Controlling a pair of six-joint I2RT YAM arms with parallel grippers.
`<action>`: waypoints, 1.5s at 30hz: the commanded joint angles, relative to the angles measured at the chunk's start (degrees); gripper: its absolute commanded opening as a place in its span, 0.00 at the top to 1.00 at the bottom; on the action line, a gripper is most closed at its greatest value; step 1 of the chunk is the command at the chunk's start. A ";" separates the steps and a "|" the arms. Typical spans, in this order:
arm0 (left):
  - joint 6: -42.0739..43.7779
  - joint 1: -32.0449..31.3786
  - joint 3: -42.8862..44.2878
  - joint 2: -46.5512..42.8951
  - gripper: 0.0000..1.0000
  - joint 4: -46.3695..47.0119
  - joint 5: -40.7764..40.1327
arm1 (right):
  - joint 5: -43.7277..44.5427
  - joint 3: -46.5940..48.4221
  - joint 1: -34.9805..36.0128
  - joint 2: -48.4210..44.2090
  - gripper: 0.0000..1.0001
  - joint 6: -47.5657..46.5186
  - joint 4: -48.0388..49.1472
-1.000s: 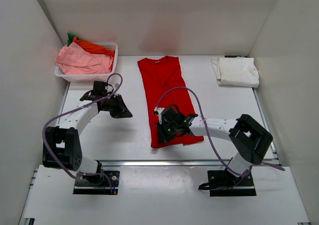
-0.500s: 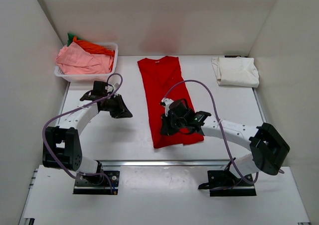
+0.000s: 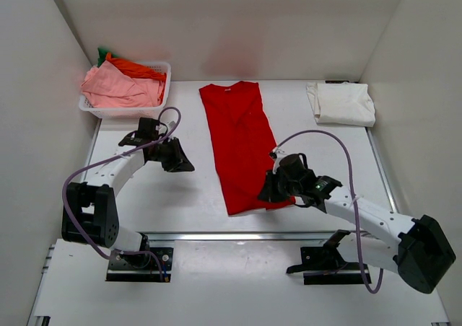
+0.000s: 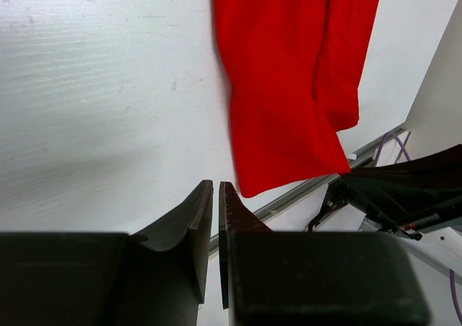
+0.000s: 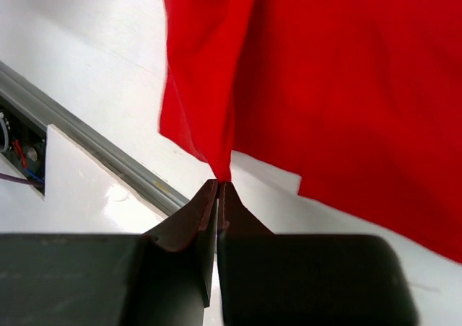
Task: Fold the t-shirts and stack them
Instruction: Rotate the tshirt 90 degrees
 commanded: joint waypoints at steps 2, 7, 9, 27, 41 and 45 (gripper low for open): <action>-0.55 -0.85 0.82 -0.15 0.79 1.26 -0.27 | -0.41 -3.27 -2.21 -5.21 1.00 2.93 -1.22; -0.72 -1.02 1.17 0.02 0.79 1.61 -0.45 | 1.79 -5.47 -2.47 -9.95 1.00 5.30 -5.00; -1.07 -1.20 1.00 0.12 0.80 1.61 -0.45 | 1.88 -6.35 -2.91 -11.36 1.00 5.92 -5.88; -1.16 -5.14 1.87 1.52 0.80 1.53 -2.20 | 4.51 -8.29 -6.87 -12.51 0.62 4.87 -9.39; -16.99 -23.69 3.28 11.18 0.82 20.07 -7.83 | 12.78 -0.20 -15.22 5.66 0.77 -6.56 -7.02; -16.81 -25.72 1.88 11.02 0.82 18.49 -8.54 | 12.86 -0.55 -10.49 9.19 0.89 -4.63 -8.33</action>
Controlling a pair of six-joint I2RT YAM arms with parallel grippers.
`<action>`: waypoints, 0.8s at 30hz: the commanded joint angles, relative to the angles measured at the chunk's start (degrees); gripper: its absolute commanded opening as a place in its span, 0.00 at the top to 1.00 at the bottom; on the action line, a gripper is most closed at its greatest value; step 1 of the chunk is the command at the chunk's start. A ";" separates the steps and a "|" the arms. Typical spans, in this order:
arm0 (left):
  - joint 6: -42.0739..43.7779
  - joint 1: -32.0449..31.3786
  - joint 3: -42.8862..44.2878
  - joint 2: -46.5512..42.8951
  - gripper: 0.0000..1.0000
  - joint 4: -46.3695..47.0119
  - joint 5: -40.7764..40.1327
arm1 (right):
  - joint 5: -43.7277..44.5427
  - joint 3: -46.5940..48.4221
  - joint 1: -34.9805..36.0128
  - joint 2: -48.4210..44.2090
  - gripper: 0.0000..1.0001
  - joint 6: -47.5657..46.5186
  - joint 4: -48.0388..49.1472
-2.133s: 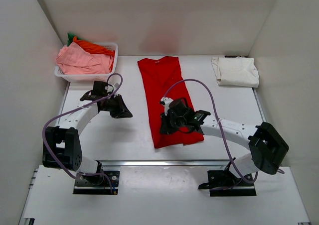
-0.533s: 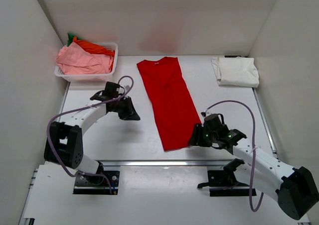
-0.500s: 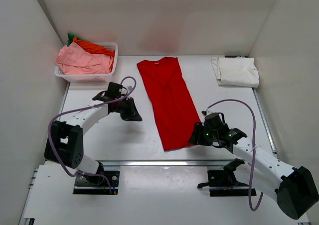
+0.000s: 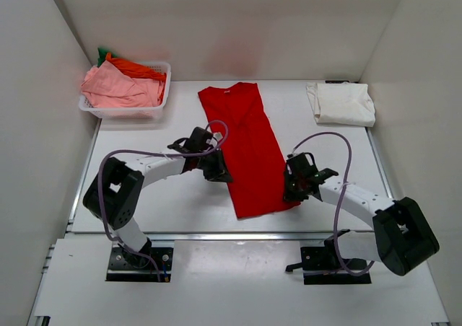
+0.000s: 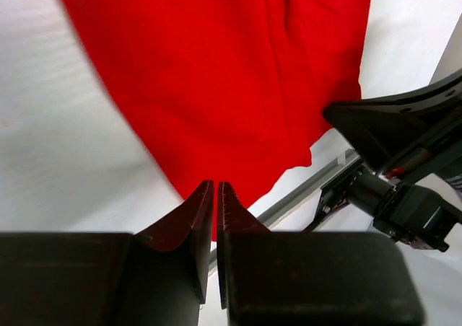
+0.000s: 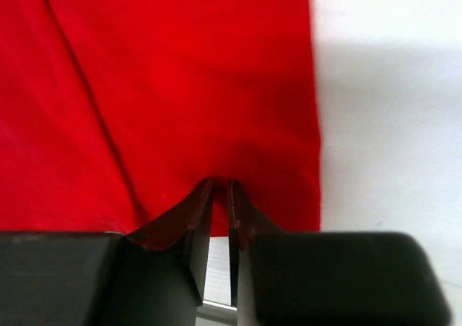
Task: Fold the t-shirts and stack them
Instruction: Rotate the tshirt 90 degrees, then grab the bottom of the folded rectangular tshirt with both arms
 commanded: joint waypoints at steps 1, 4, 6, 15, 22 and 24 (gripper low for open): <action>-0.63 -1.72 0.06 -2.79 0.82 0.11 -1.37 | 1.56 1.18 4.95 1.54 0.90 1.42 -0.19; -0.02 -0.76 -3.72 -7.28 0.81 -1.13 -1.63 | 1.48 0.82 11.10 2.69 0.92 5.37 -0.45; 1.99 0.47 -4.69 -10.79 0.82 -4.98 -2.86 | 0.51 1.08 14.10 4.00 0.95 7.75 -0.54; 5.88 -1.54 -12.05 -21.68 0.68 -10.11 -8.04 | 1.21 5.91 17.81 1.04 0.70 6.80 -3.79; 0.96 -6.11 -19.54 -26.45 0.59 -6.41 -10.50 | 4.20 7.69 12.36 -5.39 0.57 7.40 -8.98; -0.27 -7.69 -20.59 -26.36 0.57 -5.10 -10.42 | 3.59 5.15 11.66 -5.92 0.54 8.72 -8.55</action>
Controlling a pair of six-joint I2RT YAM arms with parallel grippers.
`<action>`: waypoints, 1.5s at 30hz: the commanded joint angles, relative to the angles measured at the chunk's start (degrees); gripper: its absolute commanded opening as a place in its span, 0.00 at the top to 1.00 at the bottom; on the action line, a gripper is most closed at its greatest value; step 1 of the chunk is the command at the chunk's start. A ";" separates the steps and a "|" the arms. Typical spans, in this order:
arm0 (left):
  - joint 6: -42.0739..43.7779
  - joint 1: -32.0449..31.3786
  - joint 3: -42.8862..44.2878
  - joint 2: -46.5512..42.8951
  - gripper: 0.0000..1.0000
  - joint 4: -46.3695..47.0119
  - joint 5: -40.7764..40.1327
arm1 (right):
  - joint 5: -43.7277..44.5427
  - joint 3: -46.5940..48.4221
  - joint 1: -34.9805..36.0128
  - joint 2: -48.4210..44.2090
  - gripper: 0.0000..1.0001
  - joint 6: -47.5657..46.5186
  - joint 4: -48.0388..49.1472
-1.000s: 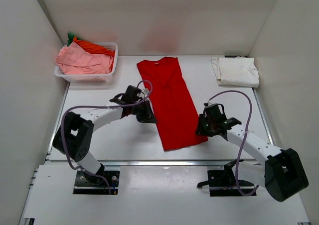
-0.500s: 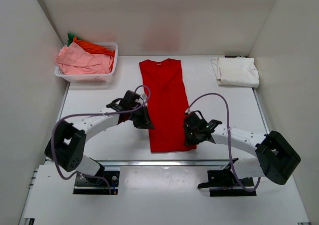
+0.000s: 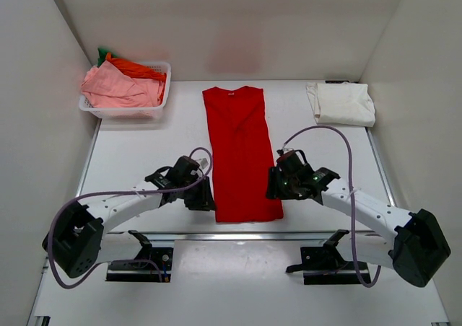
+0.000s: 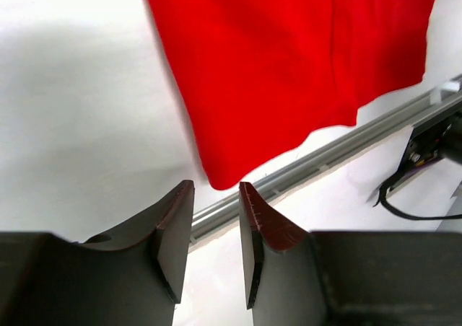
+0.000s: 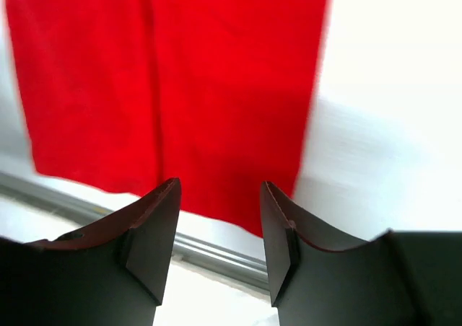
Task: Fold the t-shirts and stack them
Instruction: Grab the bottom of the folded rectangular tshirt with both arms, then fold the folded rectangular tshirt in 1/3 of the way
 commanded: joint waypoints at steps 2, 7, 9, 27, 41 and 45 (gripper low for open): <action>-3.38 -4.03 -1.93 -0.65 0.58 4.33 -2.71 | 1.16 -4.71 -0.39 -1.59 0.54 3.16 -2.20; -5.76 -5.96 -3.52 0.75 0.56 8.11 -3.94 | 0.11 -10.24 0.84 -2.21 0.49 6.67 1.48; -6.46 -7.28 -3.34 2.24 0.57 8.30 -4.64 | -1.81 -11.56 0.75 -2.74 0.48 7.03 3.23; -12.53 -16.95 -10.37 -9.15 1.00 -2.06 -6.31 | -5.79 -16.40 17.88 -8.88 1.00 18.45 2.11; 2.57 7.73 13.07 1.10 1.00 -5.15 -1.22 | -20.90 7.83 -13.66 3.91 1.00 -12.56 -3.35; 6.36 11.60 24.49 10.75 1.00 -5.94 -1.04 | -21.16 19.44 -16.55 14.46 1.00 -17.31 -2.55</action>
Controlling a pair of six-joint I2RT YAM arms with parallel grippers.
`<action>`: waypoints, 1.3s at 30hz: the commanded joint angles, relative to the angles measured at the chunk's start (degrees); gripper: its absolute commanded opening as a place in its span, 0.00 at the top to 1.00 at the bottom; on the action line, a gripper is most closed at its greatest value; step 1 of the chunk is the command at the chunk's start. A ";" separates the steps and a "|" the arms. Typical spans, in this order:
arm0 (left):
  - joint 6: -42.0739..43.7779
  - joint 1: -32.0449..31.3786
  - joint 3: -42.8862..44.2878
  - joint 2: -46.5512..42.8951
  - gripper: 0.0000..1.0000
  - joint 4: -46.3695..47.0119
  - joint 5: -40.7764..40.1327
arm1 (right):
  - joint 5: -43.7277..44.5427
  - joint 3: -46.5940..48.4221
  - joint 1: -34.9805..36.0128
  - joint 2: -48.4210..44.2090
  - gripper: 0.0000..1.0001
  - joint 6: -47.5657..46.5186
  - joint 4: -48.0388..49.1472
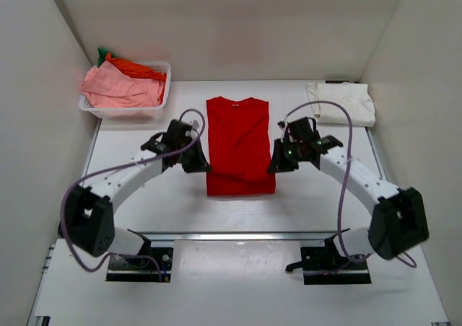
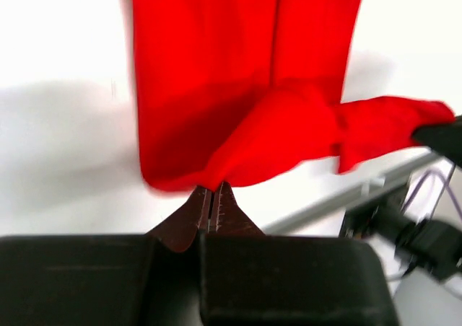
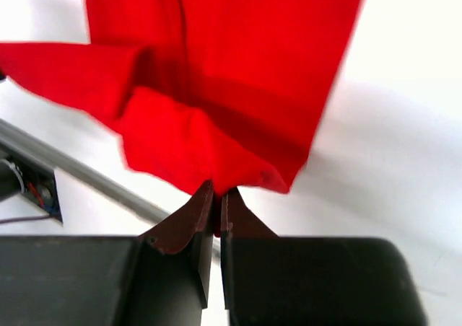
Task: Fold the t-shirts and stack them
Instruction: Fold the folded rectangular tshirt in 1/3 of the way
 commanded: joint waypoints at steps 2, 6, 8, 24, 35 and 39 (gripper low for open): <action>7.07 4.33 11.07 9.44 1.00 0.39 1.91 | -2.96 10.82 -2.86 9.28 1.00 -8.62 2.92; 8.57 7.94 18.55 18.85 1.00 2.06 1.91 | -2.70 19.34 -6.11 19.03 1.00 -10.72 4.33; 9.27 8.82 22.24 22.89 1.00 1.98 1.91 | -2.18 23.30 -6.81 23.42 1.00 -11.87 4.33; 6.02 9.54 7.09 14.93 0.53 10.77 4.29 | 10.93 4.53 -6.13 13.37 0.54 0.69 17.32; -5.74 -0.58 -16.40 -0.09 0.53 19.19 -12.22 | 14.09 -9.01 3.55 11.59 0.52 7.64 21.73; -7.68 -1.81 -16.50 -0.90 0.52 21.48 -16.89 | 14.70 -9.90 3.99 12.47 0.51 8.51 22.61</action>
